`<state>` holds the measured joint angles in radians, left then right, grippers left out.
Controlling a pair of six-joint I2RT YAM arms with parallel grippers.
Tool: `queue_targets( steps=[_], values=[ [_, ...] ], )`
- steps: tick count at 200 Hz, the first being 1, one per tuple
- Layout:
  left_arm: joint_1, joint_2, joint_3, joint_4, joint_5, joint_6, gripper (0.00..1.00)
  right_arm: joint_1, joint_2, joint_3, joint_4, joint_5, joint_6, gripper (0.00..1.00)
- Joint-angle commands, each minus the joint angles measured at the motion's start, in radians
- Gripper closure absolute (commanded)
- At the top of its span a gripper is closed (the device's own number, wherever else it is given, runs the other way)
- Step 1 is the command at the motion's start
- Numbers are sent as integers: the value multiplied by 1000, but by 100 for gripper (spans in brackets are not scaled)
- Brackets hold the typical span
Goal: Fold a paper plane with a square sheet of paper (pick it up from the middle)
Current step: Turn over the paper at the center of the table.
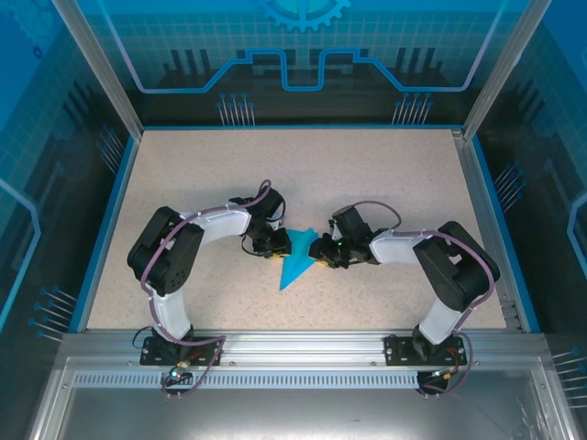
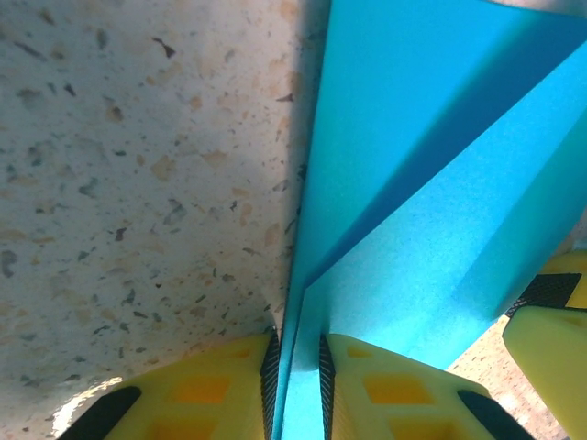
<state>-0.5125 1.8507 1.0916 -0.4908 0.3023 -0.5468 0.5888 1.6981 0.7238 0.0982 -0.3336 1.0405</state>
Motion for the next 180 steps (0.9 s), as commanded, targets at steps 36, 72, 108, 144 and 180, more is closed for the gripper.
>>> queue_targets(
  steps=[36, 72, 108, 144, 180],
  values=[
    [-10, 31, 19, -38, -19, 7, 79, 28, 19, 16, 108, -38, 0, 63],
    [-10, 18, 19, -46, -43, 5, 80, 17, 6, 42, 88, -46, -44, 61],
    [-9, 15, 17, -55, -57, 0, 81, 11, -3, 51, 48, -23, -66, 58],
    [-10, 13, 11, -58, -71, -13, 81, 6, 7, 59, 53, -49, -81, 53],
    [-9, 0, 12, -63, -84, -13, 81, -7, 16, 50, 89, -52, -95, 52]
  ],
)
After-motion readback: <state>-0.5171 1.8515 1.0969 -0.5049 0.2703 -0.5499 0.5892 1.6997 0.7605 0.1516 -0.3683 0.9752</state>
